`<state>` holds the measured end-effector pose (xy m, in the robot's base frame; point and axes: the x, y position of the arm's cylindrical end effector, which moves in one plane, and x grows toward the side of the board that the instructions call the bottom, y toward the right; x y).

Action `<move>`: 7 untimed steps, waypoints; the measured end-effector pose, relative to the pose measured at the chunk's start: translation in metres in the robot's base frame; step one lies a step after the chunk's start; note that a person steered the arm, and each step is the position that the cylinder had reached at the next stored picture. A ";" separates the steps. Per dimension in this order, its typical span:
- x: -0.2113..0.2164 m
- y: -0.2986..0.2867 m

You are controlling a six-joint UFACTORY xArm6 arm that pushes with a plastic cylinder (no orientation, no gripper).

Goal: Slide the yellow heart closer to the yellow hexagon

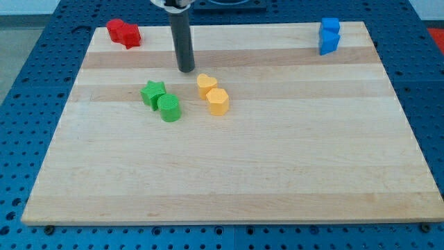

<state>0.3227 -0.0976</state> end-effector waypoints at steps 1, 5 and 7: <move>0.002 -0.014; 0.032 0.022; 0.041 0.017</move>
<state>0.3639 -0.0803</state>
